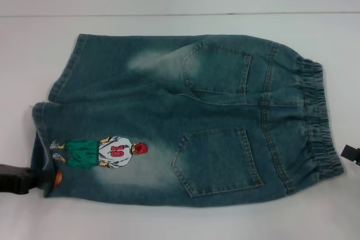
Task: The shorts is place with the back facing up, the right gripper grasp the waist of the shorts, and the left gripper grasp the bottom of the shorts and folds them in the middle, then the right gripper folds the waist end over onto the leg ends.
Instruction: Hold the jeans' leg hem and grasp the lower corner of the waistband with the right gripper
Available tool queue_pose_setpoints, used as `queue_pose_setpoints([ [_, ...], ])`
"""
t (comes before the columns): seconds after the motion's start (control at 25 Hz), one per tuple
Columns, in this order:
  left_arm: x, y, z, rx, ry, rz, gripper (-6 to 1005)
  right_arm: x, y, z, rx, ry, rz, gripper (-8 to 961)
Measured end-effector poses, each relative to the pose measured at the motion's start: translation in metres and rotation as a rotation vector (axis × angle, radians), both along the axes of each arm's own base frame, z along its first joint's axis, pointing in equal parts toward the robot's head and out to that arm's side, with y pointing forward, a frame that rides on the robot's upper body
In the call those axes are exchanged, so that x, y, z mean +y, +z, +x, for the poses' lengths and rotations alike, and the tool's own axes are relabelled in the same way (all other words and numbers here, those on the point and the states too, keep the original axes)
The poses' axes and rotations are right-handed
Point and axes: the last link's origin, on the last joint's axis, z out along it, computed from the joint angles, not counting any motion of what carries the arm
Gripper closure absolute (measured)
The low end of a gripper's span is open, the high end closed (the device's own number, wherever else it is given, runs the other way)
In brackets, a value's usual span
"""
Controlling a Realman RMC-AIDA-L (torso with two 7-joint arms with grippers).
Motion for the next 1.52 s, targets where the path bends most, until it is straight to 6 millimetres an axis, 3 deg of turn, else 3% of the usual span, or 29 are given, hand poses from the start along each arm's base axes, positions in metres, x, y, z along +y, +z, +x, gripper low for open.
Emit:
queue_pose_setpoints([
  [0.84,0.001,-0.002,0.001,-0.002,0.000,-0.009,972,0.011,-0.014,-0.006,-0.007,0.006,-0.096,8],
  [1.52,0.001,-0.003,0.002,-0.008,-0.001,-0.012,973,0.012,-0.012,-0.011,0.015,0.027,-0.096,33],
])
